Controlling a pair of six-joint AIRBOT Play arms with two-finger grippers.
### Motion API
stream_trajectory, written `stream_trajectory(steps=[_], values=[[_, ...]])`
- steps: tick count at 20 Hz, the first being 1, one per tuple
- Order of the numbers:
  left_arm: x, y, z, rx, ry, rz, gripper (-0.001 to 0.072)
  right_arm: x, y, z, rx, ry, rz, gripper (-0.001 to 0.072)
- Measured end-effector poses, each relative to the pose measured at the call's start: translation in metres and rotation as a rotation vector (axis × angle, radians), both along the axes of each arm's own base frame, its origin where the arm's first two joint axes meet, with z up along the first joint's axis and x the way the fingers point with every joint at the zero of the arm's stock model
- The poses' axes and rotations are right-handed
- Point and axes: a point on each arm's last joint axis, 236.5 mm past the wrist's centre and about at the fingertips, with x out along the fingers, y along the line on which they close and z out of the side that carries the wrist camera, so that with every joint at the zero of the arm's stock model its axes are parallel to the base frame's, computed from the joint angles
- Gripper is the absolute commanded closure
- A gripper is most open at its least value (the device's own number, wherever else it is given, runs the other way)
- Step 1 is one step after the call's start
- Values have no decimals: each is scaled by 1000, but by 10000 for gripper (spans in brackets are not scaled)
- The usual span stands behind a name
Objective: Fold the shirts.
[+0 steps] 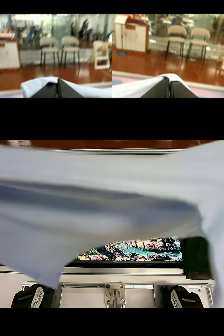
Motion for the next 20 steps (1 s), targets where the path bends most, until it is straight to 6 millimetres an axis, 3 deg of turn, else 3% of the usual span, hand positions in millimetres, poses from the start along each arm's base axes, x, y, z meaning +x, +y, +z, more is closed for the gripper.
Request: stream_trajectory(steps=[5,8,10,12,14,17,20], values=[[46,28,-103,-32,334,58,670,59,-19,-105,30,455,-28,653],[79,41,-183,-97,550,60,669,111,-28,-191,113,767,-28,653],[104,51,-249,-164,721,66,669,147,-29,-252,185,934,-16,653],[130,60,-307,-228,868,69,669,188,-26,-314,263,1048,-4,653],[157,63,-352,-290,969,56,669,225,-19,-366,323,1107,8,652],[205,57,-398,-356,1022,3,669,279,-2,-419,401,1089,17,652],[255,45,-431,-435,1015,-23,668,322,12,-446,452,1008,11,653]])
